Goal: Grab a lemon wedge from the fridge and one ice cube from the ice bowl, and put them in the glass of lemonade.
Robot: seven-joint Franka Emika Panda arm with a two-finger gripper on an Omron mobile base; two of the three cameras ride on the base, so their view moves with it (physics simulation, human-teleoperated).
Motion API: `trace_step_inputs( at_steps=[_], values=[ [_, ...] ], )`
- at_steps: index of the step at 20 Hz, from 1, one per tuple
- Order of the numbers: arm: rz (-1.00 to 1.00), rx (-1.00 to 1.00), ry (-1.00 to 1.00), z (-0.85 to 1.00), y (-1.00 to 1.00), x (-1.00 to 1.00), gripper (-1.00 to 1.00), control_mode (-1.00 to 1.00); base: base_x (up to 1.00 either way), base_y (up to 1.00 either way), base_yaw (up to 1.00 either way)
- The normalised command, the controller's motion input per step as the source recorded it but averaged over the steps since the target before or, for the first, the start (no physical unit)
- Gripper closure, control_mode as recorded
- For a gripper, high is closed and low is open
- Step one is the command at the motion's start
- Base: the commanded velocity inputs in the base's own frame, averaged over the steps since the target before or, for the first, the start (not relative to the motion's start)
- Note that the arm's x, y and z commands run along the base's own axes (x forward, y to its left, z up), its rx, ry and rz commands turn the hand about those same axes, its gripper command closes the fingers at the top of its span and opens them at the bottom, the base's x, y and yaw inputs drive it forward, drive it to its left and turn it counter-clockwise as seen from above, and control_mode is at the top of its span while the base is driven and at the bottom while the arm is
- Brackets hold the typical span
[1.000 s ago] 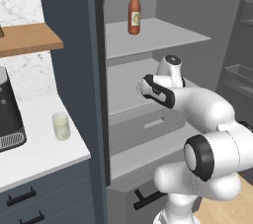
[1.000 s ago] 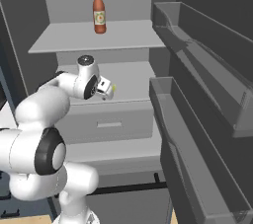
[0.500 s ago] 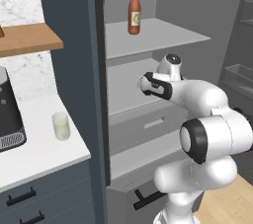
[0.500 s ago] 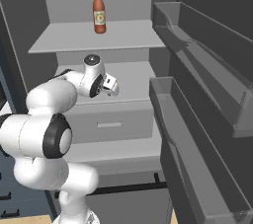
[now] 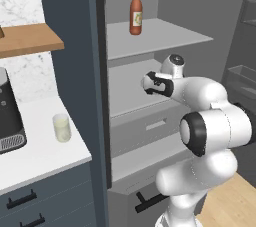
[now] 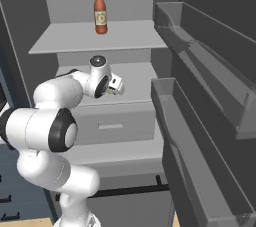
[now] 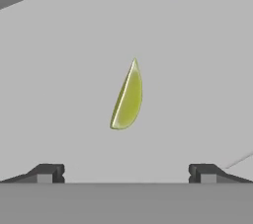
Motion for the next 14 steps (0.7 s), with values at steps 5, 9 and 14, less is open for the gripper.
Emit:
trace_step_inputs(
  at_steps=[5,9,14],
  values=[
    [0.00,0.00,0.00,-0.03,-0.01,0.16,-1.00,-1.00,0.00,0.00,0.00],
    [-0.01,0.00,0.00,-0.35,0.00,0.18,-1.00,-1.00,0.00,0.00,0.00],
    [-0.01,0.00,0.00,-0.14,0.00,0.19,-1.00,-1.00,0.00,0.00,0.00]
  ],
)
